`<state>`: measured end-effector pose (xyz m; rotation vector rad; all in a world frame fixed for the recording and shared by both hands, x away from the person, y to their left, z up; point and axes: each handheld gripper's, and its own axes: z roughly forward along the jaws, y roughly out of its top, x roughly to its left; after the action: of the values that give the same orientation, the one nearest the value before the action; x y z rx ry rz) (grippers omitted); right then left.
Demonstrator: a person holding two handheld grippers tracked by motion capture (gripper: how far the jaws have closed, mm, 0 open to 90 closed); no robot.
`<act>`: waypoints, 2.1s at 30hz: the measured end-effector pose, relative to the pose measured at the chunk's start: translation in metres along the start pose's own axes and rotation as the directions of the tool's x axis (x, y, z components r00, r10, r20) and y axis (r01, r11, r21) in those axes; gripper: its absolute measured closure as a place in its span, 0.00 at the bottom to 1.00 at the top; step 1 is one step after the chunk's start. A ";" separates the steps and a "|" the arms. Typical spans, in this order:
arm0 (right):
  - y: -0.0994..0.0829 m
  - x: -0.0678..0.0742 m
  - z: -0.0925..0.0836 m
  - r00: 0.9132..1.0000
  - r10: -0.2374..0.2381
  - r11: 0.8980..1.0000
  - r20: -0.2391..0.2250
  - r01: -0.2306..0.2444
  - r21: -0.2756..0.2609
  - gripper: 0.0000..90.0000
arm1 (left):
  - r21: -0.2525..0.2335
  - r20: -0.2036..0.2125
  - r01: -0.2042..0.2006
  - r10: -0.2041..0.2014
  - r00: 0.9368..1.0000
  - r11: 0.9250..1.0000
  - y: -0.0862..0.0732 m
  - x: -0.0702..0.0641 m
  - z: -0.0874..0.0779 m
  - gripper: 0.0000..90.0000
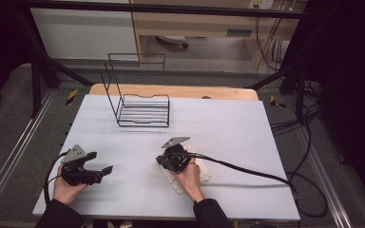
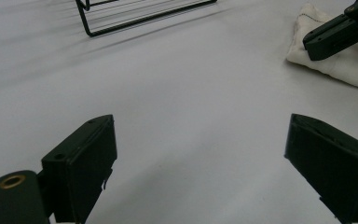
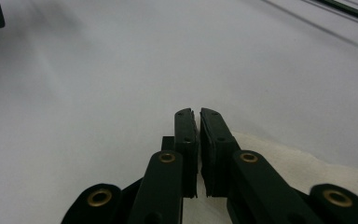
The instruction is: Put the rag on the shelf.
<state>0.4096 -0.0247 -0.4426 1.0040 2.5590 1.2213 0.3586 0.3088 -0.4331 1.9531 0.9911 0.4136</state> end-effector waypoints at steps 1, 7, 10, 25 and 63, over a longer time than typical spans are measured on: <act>0.000 0.000 0.001 1.000 0.006 1.000 -0.002 -0.006 0.004 0.95 | 0.001 0.000 0.001 -0.001 1.000 1.000 0.000 0.000 0.000 0.10; 0.007 -0.004 -0.005 0.999 0.009 0.999 -0.032 -0.010 -0.037 0.75 | 0.001 -0.007 0.005 -0.005 1.000 1.000 0.001 -0.001 0.001 0.10; 0.018 -0.009 -0.024 1.000 -0.018 0.997 0.003 0.018 -0.071 0.54 | -0.004 -0.009 0.011 -0.011 1.000 1.000 0.001 -0.002 0.001 0.10; 0.002 -0.055 -0.079 0.999 0.017 0.996 0.034 -0.014 -0.091 0.09 | 0.018 0.007 0.037 -0.037 0.999 0.999 0.013 -0.018 0.010 0.10; -0.090 -0.067 -0.103 0.983 0.159 0.987 0.087 -0.161 0.011 0.75 | 0.210 0.213 -0.025 -0.021 0.977 0.977 0.037 -0.191 0.101 0.68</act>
<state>0.3756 -0.1726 -0.4510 1.2588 2.4689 1.1662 0.3182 0.0932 -0.4418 2.1373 0.9232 0.0962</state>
